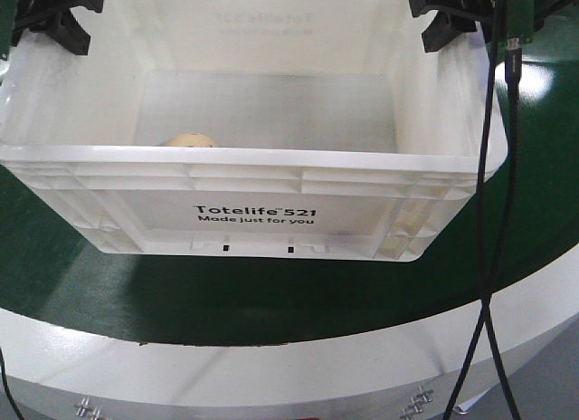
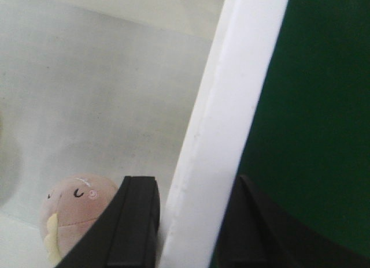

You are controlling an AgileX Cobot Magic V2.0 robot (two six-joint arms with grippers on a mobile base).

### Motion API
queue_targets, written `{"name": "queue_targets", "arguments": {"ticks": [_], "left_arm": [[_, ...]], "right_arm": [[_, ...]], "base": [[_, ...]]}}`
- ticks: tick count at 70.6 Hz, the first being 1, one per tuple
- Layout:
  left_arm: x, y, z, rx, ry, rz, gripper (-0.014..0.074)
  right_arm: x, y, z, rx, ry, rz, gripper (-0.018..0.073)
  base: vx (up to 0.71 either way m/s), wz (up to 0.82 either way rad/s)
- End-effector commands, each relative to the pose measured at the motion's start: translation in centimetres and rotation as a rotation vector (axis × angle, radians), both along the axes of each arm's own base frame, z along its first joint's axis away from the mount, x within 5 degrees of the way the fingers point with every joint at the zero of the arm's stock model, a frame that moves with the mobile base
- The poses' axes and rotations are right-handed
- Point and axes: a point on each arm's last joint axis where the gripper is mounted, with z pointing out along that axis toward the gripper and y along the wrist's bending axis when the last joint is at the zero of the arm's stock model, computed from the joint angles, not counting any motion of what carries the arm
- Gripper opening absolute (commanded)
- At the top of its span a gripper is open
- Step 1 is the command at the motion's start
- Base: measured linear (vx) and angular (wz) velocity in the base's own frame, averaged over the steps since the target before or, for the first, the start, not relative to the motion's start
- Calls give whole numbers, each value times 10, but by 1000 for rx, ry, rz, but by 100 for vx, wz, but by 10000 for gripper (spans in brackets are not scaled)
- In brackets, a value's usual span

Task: Place moving items into box and shelve
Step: 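Lift the tote off the conveyor with both grippers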

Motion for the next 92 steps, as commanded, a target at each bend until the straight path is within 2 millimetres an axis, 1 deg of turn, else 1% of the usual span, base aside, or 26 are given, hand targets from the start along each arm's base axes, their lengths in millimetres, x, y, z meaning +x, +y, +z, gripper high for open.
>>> {"name": "queue_targets", "arguments": {"ticks": [1,13,22,34,92], "left_arm": [[-20,-1,42,-74,-203,-8,-20],[-33,1,48,-70,-189,-13,-20],[-41,2,55,-75,-212,-14,-20],[-48,4,60,-79,-231,-14,-20],[-48,4,60,-76,-233,-15,-18]], "right_arm": [[-20,-2,40,56,-169,25,-12],[-32,-5,45,50,-141,34,-12],[-41,-7,49,54,-128,34,-12],[-48,-9,55,58,-143,34,-12],[-50,-8,56,77,-141,38,-12]], "base": [[0,0],[0,0],[0,0],[0,0],[0,0]]}}
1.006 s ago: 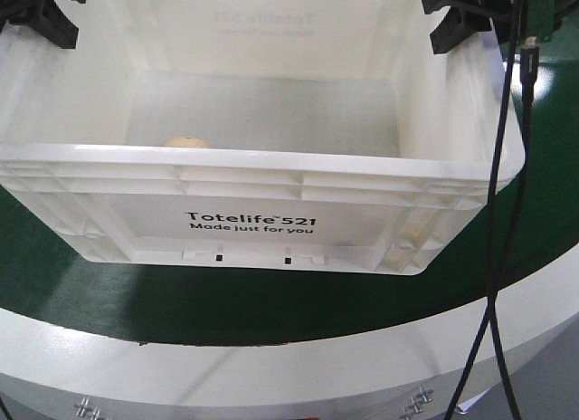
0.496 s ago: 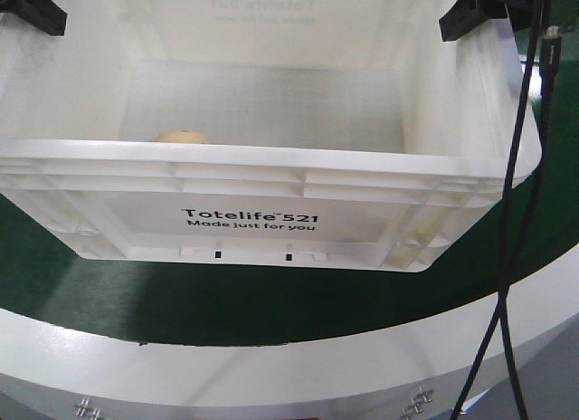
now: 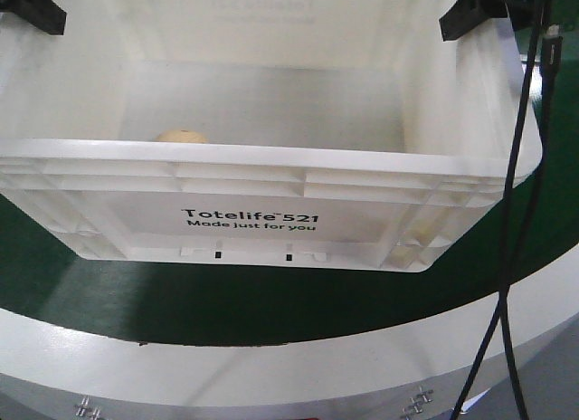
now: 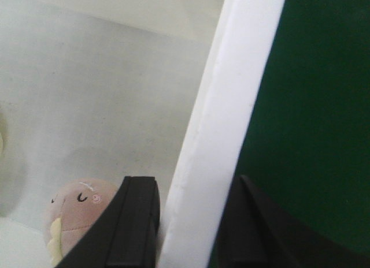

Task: Place moving items into box and shelve
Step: 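Lift the tote off the conveyor with both grippers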

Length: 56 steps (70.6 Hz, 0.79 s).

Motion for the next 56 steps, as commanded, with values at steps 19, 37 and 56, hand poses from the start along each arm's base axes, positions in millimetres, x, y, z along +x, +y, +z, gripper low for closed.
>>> {"name": "queue_targets", "arguments": {"ticks": [19,37,56], "left_arm": [[-15,0,32,-54,-169,-5,-17],[-15,0,32,-54,-169,-5,-17],[-15,0,32,-54,-169,-5,-17]], "right_arm": [[-19,-2,30,38,-118,38,-12],[-19,-2,30,38,-118,38,-12],[-19,-2,30,38,-118,38,-12]], "base": [[0,0],[0,0],[0,0]]}}
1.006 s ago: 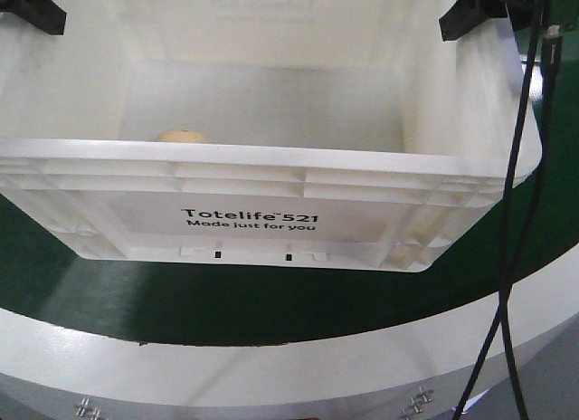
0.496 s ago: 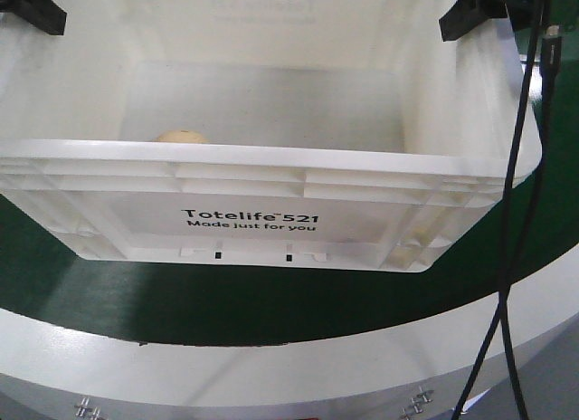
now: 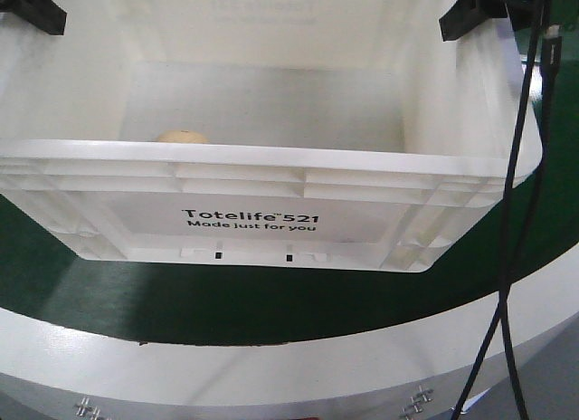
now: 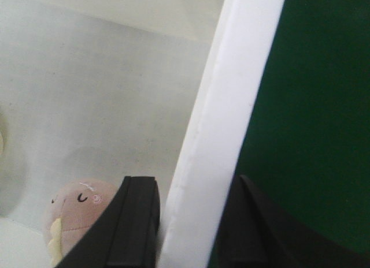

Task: Place moving items into box and shelve
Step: 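Lift the tote off the conveyor with both grippers, then hold the tote with both grippers while the base drives away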

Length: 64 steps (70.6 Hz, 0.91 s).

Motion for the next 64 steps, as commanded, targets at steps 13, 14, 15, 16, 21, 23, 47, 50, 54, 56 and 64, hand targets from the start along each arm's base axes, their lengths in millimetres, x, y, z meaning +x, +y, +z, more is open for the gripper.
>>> {"name": "queue_targets", "arguments": {"ticks": [13,14,15,16,21,23,47,50,54,56,64], "left_arm": [[-15,0,32,-54,-169,-5,-17],[-15,0,32,-54,-169,-5,-17],[-15,0,32,-54,-169,-5,-17],[-15,0,32,-54,-169,-5,-17],[-15,0,32,-54,-169,-5,-17],[-15,0,32,-54,-169,-5,-17],[-15,0,32,-54,-169,-5,-17],[-15,0,32,-54,-169,-5,-17],[-15,0,32,-54,-169,-5,-17],[-15,0,32,-54,-169,-5,-17],[-15,0,32,-54,-169,-5,-17]], "right_arm": [[-19,-2,30,38,-118,38,-12],[-19,-2,30,38,-118,38,-12],[-19,-2,30,38,-118,38,-12],[-19,-2,30,38,-118,38,-12],[-19,-2,30,38,-118,38,-12],[-19,-2,30,38,-118,38,-12],[-19,-2,30,38,-118,38,-12],[-19,-2,30,38,-118,38,-12],[-19,-2,30,38,-118,38,-12],[-19,-2,30,38,-118,38,-12],[-19,-2,30,38,-118,38,-12]], "base": [[0,0],[-1,1],[-1,1],[-2,0],[-3,0],[-4,0],[-10,0],[-17,3],[-18,7],[-18,11],[-18,16]]}}
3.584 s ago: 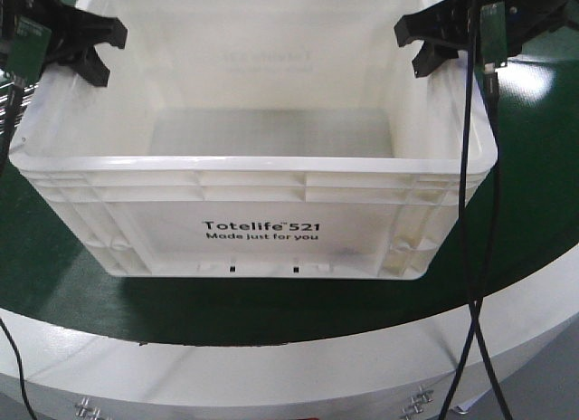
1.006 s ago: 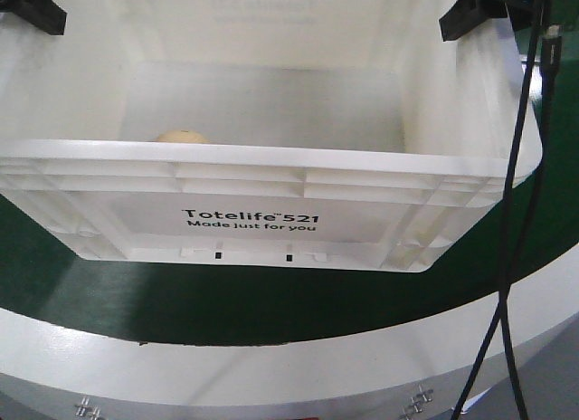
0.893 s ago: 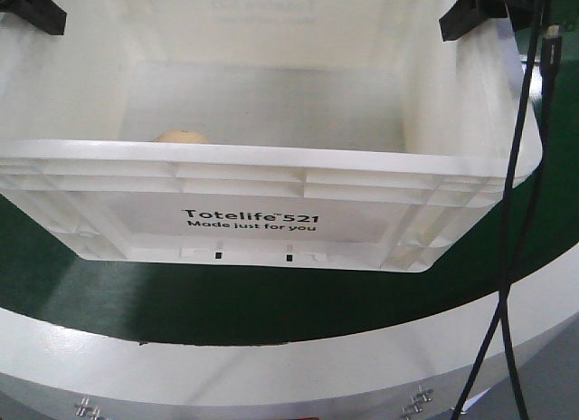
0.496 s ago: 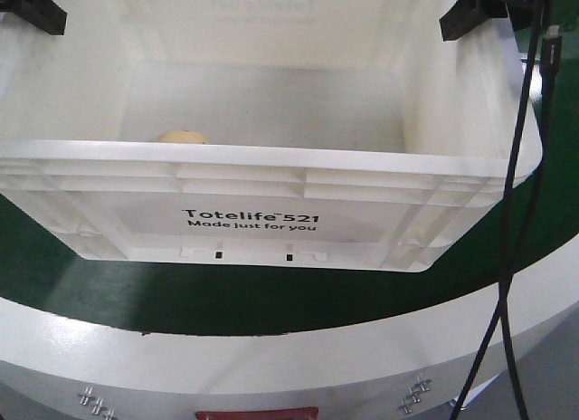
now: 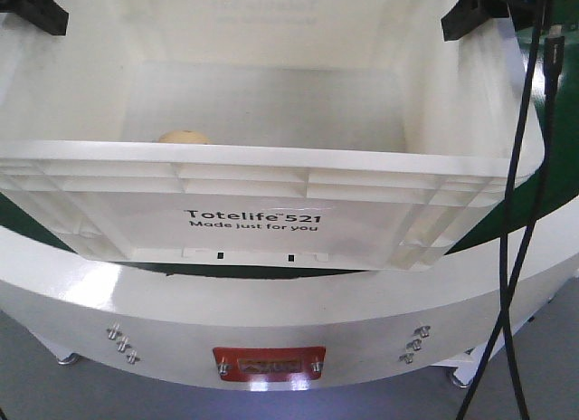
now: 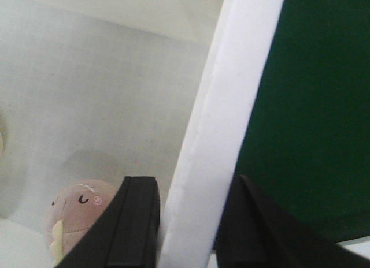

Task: Place moving items into box and shelve
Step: 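Hold the tote with both grippers while the base drives away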

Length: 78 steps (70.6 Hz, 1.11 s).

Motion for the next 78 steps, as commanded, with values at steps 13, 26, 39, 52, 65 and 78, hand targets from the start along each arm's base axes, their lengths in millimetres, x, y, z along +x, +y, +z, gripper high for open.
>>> {"name": "queue_targets", "arguments": {"ticks": [13,26,39,52,65,78], "left_arm": [[-15,0,32,-51,-169,-2,-17],[-15,0,32,-51,-169,-2,-17],[-15,0,32,-51,-169,-2,-17],[-15,0,32,-51,-169,-2,-17],[-15,0,32,-51,-169,-2,-17],[-15,0,32,-51,-169,-2,-17]], "right_arm": [[-19,-1,30,41,-118,39,-12],[-19,-1,30,41,-118,39,-12],[-19,-1,30,41,-118,39,-12],[-19,-1,30,41,-118,39,-12],[-19,-1,30,41,-118,39,-12],[-19,-1,30,41,-118,39,-12]], "base": [[-17,27],[-14,33],[-12,42],[-11,44],[-11,43],[-11,43]]}}
